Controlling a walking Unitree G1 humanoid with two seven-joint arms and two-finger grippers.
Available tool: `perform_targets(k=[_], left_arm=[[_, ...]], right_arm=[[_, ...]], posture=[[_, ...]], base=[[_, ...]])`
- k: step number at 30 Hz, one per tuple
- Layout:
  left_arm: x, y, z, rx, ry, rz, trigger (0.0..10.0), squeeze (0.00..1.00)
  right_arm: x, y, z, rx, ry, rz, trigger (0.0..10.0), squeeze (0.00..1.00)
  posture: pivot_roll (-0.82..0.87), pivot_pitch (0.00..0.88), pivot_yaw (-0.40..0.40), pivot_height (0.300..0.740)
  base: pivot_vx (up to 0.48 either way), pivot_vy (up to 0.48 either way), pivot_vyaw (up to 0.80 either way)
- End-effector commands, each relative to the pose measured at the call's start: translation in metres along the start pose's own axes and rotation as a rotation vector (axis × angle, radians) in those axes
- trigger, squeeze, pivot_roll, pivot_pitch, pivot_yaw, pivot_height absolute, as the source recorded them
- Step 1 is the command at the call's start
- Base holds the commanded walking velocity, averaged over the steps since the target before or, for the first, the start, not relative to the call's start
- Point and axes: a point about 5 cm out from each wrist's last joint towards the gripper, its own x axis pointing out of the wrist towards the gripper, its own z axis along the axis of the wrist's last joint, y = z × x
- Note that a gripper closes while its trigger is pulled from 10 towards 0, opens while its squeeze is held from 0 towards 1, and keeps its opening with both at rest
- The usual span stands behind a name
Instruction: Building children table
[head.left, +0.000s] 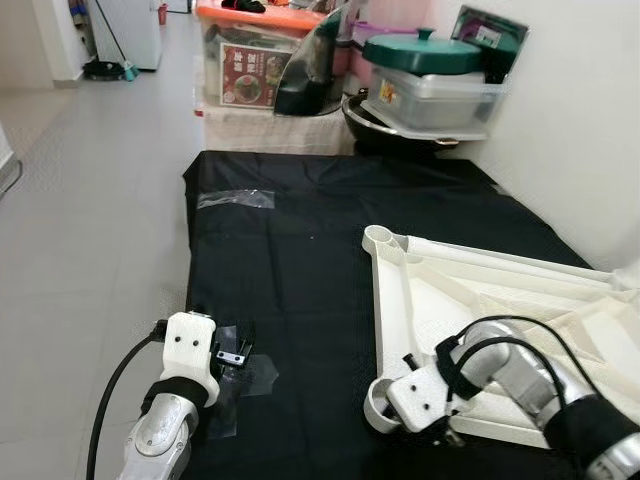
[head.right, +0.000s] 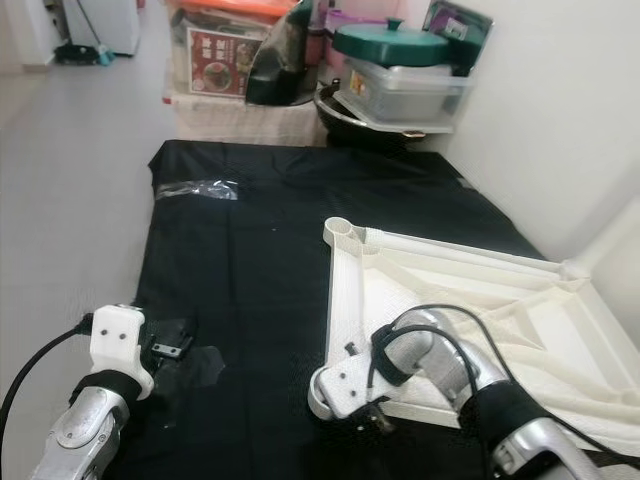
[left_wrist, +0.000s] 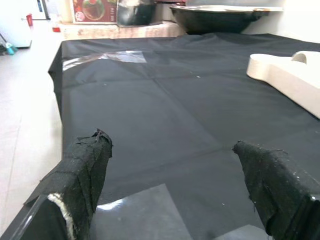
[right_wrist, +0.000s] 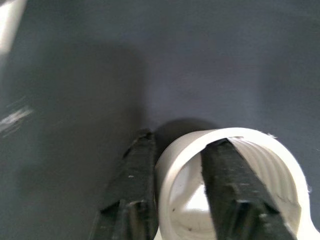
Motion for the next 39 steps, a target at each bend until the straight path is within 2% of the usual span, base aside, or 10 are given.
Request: perform_targets(k=[1, 9, 14, 21, 27, 28, 30, 31, 34, 39], left_arm=[[-0.001, -0.002, -0.005, 0.013, 0.018, -0.006, 10.0, 0.00], [-0.001, -0.003, -0.006, 0.018, 0.022, -0.013, 10.0, 0.00], [-0.001, -0.003, -0.006, 0.019, 0.025, -0.016, 10.0, 0.00], [0.000, -0.001, -0.006, 0.016, 0.024, -0.010, 10.0, 0.00], [0.002, 0.000, -0.005, 0.012, 0.018, -0.012, 10.0, 0.00], [0.002, 0.000, -0.005, 0.012, 0.017, -0.012, 10.0, 0.00], [0.002, 0.000, -0.005, 0.012, 0.016, -0.012, 10.0, 0.00], [0.002, 0.000, -0.004, 0.013, 0.015, -0.012, 10.0, 0.00], [0.003, 0.001, -0.004, 0.014, 0.014, -0.008, 10.0, 0.00], [0.004, 0.000, -0.005, 0.016, 0.015, -0.016, 10.0, 0.00]], right_arm=[[0.012, 0.001, 0.003, 0.011, -0.028, -0.065, 10.0, 1.00], [0.007, 0.022, 0.001, -0.041, 0.009, 0.023, 10.0, 1.00], [-0.006, 0.017, 0.012, -0.075, 0.004, -0.017, 10.0, 1.00], [-0.038, -0.007, 0.049, 0.021, -0.185, -0.202, 10.0, 1.00], [-0.062, -0.033, 0.057, 0.049, -0.246, -0.351, 10.0, 1.00], [-0.067, -0.040, 0.059, 0.067, -0.264, -0.395, 10.0, 0.87], [-0.070, -0.044, 0.060, 0.078, -0.274, -0.421, 10.0, 0.87], [-0.072, -0.049, 0.062, 0.103, -0.284, -0.461, 10.0, 0.10], [-0.068, -0.073, 0.061, 0.194, -0.262, -0.644, 10.0, 0.00], [-0.054, -0.122, 0.042, 0.672, -0.232, -1.089, 10.0, 0.00]], posture=[[0.06, 0.000, -0.126, 0.740], [0.05, 0.000, -0.119, 0.740], [0.05, 0.000, -0.115, 0.740], [0.04, 0.000, -0.106, 0.740], [0.04, 0.000, -0.106, 0.740], [0.04, 0.000, -0.106, 0.740], [0.04, 0.000, -0.106, 0.740], [0.04, 0.000, -0.109, 0.740], [0.04, 0.000, -0.108, 0.740], [0.04, 0.000, -0.106, 0.740]], base=[[0.000, 0.000, 0.00], [0.000, 0.000, 0.00], [0.000, 0.000, 0.00], [0.000, 0.000, 0.00], [0.000, 0.000, 0.00], [0.000, 0.000, 0.00], [0.000, 0.000, 0.00], [0.000, 0.000, 0.00], [0.000, 0.000, 0.00], [0.000, 0.000, 0.00]])
